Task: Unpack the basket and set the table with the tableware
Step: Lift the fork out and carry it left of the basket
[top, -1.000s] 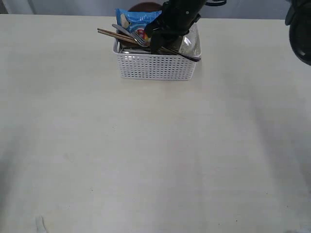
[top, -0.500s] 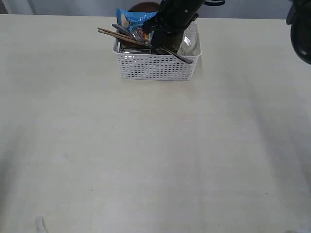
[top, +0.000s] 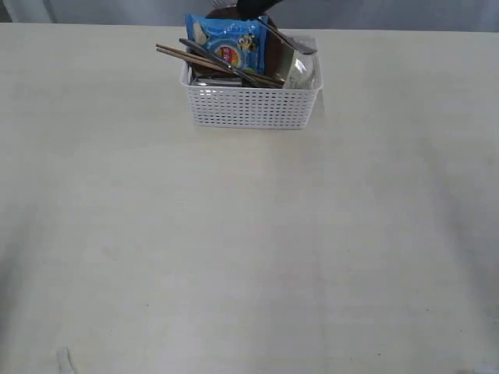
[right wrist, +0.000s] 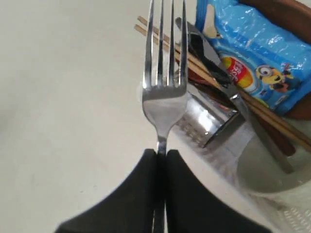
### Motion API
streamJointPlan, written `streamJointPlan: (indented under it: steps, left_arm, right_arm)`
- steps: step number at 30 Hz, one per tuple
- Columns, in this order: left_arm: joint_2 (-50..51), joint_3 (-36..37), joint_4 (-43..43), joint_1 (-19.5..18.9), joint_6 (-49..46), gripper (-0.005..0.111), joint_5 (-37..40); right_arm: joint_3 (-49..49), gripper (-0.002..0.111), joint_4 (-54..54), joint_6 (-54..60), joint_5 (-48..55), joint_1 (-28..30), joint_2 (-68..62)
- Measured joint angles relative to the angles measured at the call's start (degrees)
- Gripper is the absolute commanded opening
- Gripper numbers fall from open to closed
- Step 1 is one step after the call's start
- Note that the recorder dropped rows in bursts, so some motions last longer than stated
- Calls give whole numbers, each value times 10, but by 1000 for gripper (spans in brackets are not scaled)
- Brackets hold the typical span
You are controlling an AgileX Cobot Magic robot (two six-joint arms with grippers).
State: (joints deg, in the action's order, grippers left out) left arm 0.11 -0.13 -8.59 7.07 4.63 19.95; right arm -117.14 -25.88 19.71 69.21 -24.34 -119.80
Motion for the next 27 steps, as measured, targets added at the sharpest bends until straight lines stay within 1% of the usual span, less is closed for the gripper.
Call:
streamJointPlan:
  steps: [4, 7, 11, 14, 16, 17, 18, 19, 21, 22, 24, 27]
  left_arm:
    - [0, 0, 0, 0, 0, 0, 0]
    - [0, 0, 0, 0, 0, 0, 0]
    - [0, 0, 0, 0, 0, 0, 0]
    - [0, 0, 0, 0, 0, 0, 0]
    - [0, 0, 0, 0, 0, 0, 0]
    - [0, 0, 0, 0, 0, 0, 0]
    - [0, 0, 0, 0, 0, 0, 0]
    - [0, 0, 0, 0, 0, 0, 0]
    - [0, 0, 0, 0, 0, 0, 0]
    - [0, 0, 0, 0, 0, 0, 0]
    - [0, 0, 0, 0, 0, 0, 0]
    - [0, 0, 0, 0, 0, 0, 0]
  right_arm:
    - [68, -1, -1, -62, 0, -30, 58]
    - [145, -1, -1, -113, -50, -62, 109]
    - [264, -1, -1, -181, -200, -135, 169]
    - [327, -1, 10, -244, -309, -196, 181]
    - [352, -1, 23, -291, -369, -232, 168]
    - [362, -1, 42, -346, -427, -260, 141]
    - [363, -1, 50, -368, -454, -270, 129]
    - [363, -1, 68, -426, -495, -281, 98]
    - [352, -1, 93, -491, -510, -288, 55]
    - [348, -1, 102, -502, -508, -289, 46]
    - [341, -1, 140, -528, -475, -299, 22]
    - [341, -1, 199, -522, -404, -318, 27]
